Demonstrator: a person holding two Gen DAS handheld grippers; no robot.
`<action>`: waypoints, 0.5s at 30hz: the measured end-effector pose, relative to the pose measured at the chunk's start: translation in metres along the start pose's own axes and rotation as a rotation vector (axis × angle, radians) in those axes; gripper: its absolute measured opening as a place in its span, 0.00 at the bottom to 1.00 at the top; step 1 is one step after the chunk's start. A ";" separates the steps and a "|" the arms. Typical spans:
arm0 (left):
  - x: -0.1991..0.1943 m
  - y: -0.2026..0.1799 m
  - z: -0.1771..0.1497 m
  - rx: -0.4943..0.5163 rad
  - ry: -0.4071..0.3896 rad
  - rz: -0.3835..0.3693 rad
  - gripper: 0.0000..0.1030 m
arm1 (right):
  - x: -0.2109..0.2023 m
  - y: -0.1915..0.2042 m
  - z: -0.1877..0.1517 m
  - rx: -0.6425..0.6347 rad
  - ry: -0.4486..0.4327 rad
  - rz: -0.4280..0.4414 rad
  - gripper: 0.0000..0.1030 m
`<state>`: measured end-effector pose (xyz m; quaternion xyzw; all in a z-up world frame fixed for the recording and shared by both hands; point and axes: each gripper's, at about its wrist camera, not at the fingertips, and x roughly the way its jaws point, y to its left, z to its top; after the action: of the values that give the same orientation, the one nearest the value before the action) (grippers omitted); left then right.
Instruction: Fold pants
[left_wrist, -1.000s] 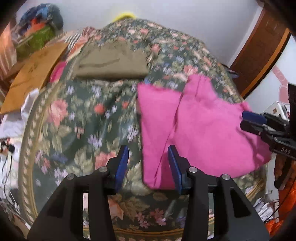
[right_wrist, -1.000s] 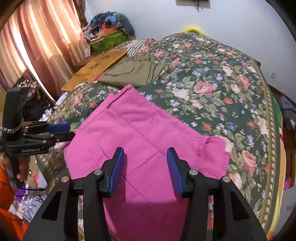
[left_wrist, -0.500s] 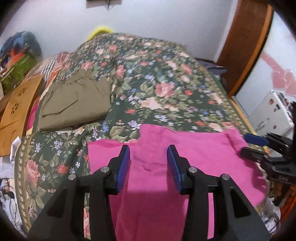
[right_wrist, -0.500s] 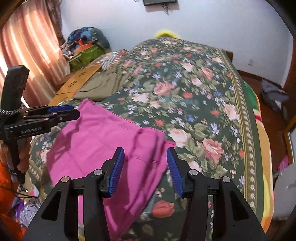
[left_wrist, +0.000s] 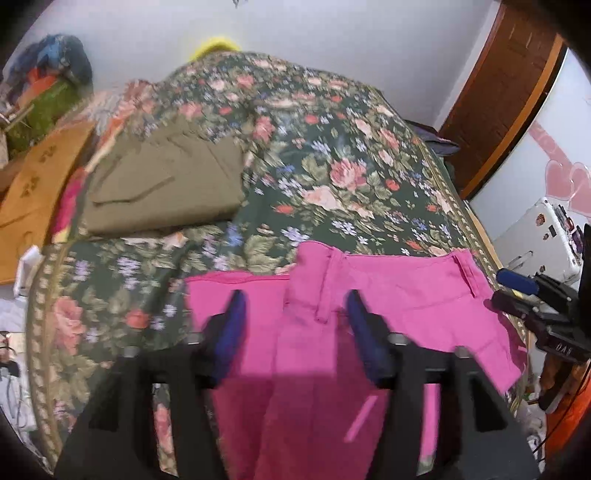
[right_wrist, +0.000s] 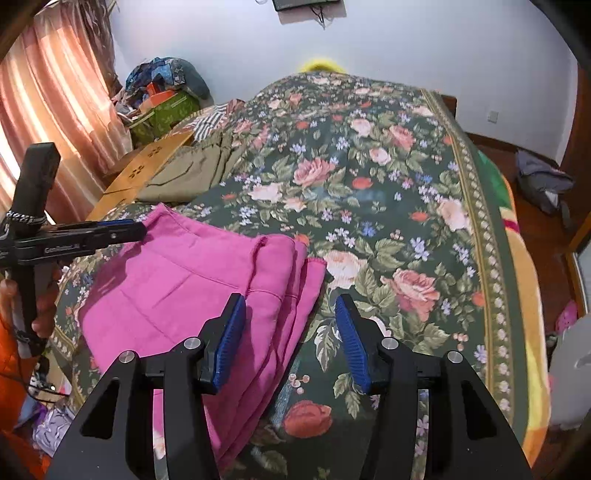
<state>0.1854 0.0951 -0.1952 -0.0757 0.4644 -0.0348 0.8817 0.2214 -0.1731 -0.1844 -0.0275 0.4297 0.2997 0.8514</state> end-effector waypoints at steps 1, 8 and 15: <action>-0.008 0.003 -0.003 -0.003 -0.018 0.011 0.71 | -0.003 0.001 0.001 -0.001 -0.003 -0.001 0.46; -0.011 0.021 -0.030 -0.055 0.049 -0.021 0.80 | -0.005 0.011 -0.005 0.000 0.014 0.020 0.49; 0.005 0.033 -0.057 -0.133 0.100 -0.056 0.86 | 0.011 0.007 -0.021 0.058 0.067 0.049 0.51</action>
<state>0.1410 0.1214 -0.2367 -0.1449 0.5068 -0.0322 0.8492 0.2071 -0.1686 -0.2043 -0.0024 0.4670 0.3067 0.8294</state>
